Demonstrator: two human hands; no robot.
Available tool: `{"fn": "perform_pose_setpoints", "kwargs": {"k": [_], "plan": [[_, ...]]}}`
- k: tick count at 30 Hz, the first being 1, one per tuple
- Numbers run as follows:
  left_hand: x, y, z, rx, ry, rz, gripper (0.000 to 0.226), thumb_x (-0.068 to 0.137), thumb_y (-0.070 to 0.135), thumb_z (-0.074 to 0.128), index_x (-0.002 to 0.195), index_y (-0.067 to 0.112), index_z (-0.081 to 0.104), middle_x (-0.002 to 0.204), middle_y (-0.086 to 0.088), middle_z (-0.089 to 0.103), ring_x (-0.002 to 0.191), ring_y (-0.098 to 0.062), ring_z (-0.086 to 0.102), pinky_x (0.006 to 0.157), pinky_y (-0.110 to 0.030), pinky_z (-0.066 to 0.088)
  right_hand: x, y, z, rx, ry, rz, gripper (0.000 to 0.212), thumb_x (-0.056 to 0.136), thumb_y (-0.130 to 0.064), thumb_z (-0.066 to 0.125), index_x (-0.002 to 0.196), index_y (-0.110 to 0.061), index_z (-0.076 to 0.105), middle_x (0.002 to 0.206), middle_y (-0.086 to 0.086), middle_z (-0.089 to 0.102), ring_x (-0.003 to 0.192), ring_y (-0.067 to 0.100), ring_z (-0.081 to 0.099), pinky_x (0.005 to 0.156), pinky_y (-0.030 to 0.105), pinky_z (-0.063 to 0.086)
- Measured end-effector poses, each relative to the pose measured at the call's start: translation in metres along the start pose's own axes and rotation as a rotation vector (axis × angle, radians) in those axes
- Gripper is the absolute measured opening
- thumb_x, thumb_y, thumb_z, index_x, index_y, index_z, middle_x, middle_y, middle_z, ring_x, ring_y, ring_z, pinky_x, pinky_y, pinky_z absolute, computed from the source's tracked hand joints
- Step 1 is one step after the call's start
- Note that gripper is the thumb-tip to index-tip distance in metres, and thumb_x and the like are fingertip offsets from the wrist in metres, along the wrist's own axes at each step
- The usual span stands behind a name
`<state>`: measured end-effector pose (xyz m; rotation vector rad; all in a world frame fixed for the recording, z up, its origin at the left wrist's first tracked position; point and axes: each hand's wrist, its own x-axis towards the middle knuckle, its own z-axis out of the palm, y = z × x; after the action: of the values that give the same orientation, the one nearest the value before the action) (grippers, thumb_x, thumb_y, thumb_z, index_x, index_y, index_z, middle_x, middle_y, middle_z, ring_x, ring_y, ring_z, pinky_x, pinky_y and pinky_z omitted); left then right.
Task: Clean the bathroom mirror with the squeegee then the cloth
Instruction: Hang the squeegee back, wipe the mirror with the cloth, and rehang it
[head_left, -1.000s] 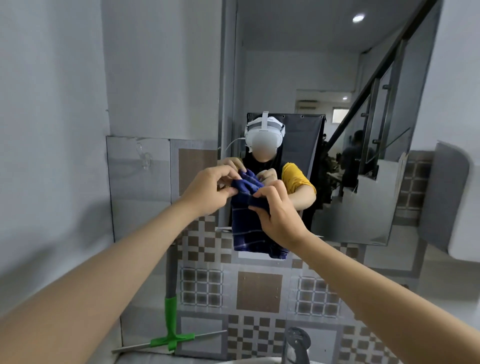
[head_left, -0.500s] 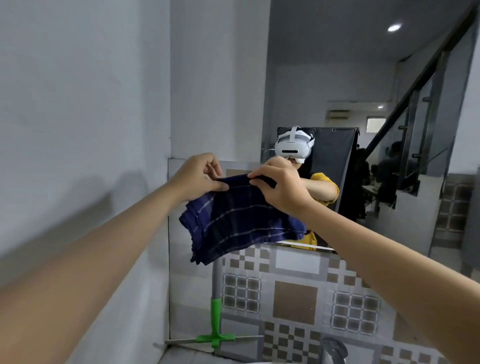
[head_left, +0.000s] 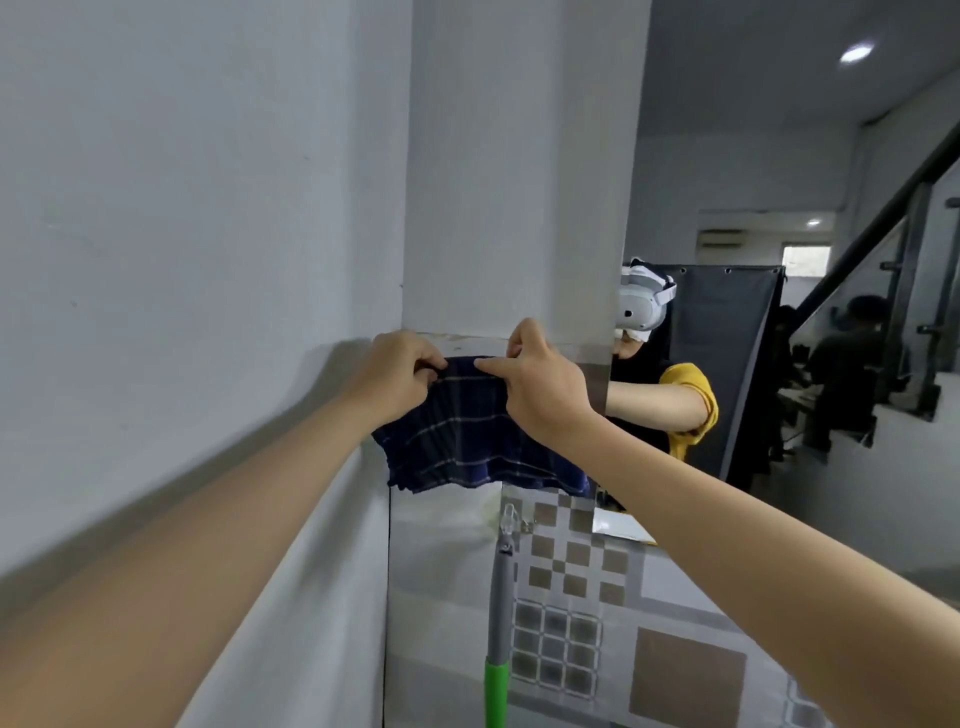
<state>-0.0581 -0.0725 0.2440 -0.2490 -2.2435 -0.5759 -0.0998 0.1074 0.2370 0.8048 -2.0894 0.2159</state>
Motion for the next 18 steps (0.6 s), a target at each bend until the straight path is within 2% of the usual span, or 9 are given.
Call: {"fn": "perform_pose_setpoints", "kwargs": {"k": [3,5,8,13,16,18], "plan": [[0.014,-0.010,0.012,0.013,0.071,0.056,0.023,0.087,0.001,0.052,0.099,0.008,0.070,0.100,-0.004,0.061,0.086,-0.011,0.051,0.065,0.005,0.030,0.008,-0.001,0.012,-0.015,0.003,0.044,0.046,0.089,-0.001,0.053,0.126,-0.028,0.059,0.104,0.009,0.041,0.081,0.024,0.043,0.050,0.031,0.033],[0.019,-0.017,0.018,-0.018,0.161,0.093,0.022,0.085,-0.003,0.052,0.096,0.004,0.070,0.096,-0.010,0.061,0.085,-0.017,0.055,0.067,0.001,0.033,0.010,0.000,0.016,0.014,0.087,0.038,0.046,0.084,0.002,0.057,0.120,-0.025,0.063,0.100,0.011,0.044,0.074,0.022,0.039,0.046,0.028,0.033],[0.026,-0.021,0.017,-0.048,0.263,0.155,0.023,0.085,-0.005,0.051,0.097,0.001,0.069,0.092,-0.011,0.060,0.081,-0.015,0.052,0.070,0.000,0.035,0.018,0.002,0.013,0.045,0.186,0.022,0.045,0.082,0.004,0.059,0.118,-0.023,0.065,0.100,0.013,0.047,0.073,0.022,0.041,0.045,0.028,0.037],[0.035,-0.021,0.023,-0.069,0.145,0.072,0.024,0.087,-0.002,0.048,0.099,0.003,0.069,0.099,-0.012,0.059,0.084,-0.014,0.050,0.074,-0.015,0.036,0.028,0.000,0.010,-0.005,-0.022,0.112,0.040,0.091,-0.006,0.050,0.122,-0.028,0.060,0.107,0.008,0.039,0.080,0.022,0.040,0.057,0.031,0.036],[0.023,-0.024,0.035,-0.130,0.152,0.024,0.026,0.086,-0.002,0.048,0.097,0.007,0.068,0.100,-0.010,0.061,0.089,-0.017,0.053,0.081,-0.022,0.039,0.016,-0.003,0.022,0.077,-0.069,0.155,0.036,0.089,-0.009,0.048,0.119,-0.027,0.059,0.101,0.004,0.035,0.081,0.025,0.043,0.058,0.031,0.036],[0.017,-0.026,0.039,-0.180,0.166,-0.010,0.026,0.085,-0.002,0.048,0.098,0.009,0.067,0.100,-0.009,0.062,0.095,-0.023,0.056,0.087,-0.031,0.045,0.009,-0.007,0.030,0.155,-0.083,0.200,0.035,0.088,-0.008,0.045,0.117,-0.023,0.059,0.099,0.004,0.038,0.092,0.030,0.044,0.066,0.035,0.039]]}}
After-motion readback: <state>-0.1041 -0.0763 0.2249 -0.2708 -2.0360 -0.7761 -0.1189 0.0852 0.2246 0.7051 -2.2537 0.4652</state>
